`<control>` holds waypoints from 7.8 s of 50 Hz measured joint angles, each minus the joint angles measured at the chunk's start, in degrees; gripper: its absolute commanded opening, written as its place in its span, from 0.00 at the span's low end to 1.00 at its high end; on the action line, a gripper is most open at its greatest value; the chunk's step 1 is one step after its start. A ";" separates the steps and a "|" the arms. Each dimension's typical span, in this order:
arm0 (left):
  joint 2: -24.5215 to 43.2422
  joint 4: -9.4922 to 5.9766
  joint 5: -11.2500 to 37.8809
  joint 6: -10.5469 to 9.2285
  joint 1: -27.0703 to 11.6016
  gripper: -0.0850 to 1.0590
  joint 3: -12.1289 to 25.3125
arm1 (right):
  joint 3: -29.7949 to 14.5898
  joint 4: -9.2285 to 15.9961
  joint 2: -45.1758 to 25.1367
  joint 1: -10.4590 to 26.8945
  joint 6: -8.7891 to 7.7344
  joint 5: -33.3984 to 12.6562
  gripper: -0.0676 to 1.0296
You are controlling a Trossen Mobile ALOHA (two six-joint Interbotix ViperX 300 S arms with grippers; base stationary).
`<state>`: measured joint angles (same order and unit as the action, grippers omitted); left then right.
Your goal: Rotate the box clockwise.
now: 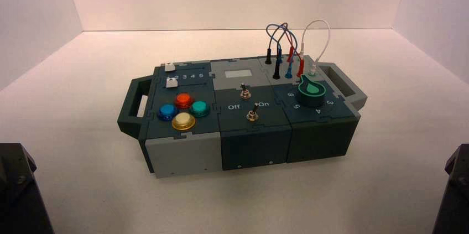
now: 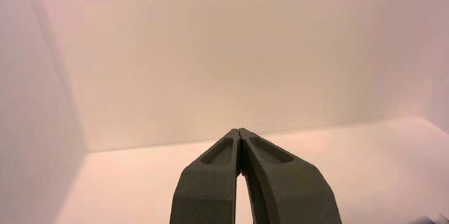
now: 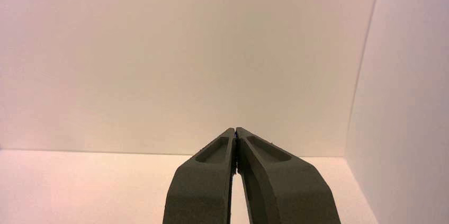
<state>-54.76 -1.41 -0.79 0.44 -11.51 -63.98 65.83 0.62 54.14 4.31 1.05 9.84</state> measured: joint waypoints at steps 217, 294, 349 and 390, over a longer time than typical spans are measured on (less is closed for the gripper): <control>64.25 -4.92 54.67 -8.09 -42.10 0.05 20.30 | -40.96 8.44 -75.23 17.31 -0.79 -43.42 0.04; 65.83 2.64 54.84 -1.85 -25.49 0.05 28.30 | -28.39 15.12 -66.09 20.13 -0.88 -52.29 0.04; 68.99 5.10 53.09 -1.67 -22.68 0.05 33.84 | -20.57 20.04 -59.77 26.37 -0.18 -50.89 0.04; 48.52 4.13 48.69 -2.72 -22.94 0.05 27.86 | -17.93 20.04 -51.15 29.44 0.09 -46.58 0.04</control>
<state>-6.24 2.72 47.90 -2.29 -34.45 -36.12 47.90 20.65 2.99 33.75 1.14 -36.74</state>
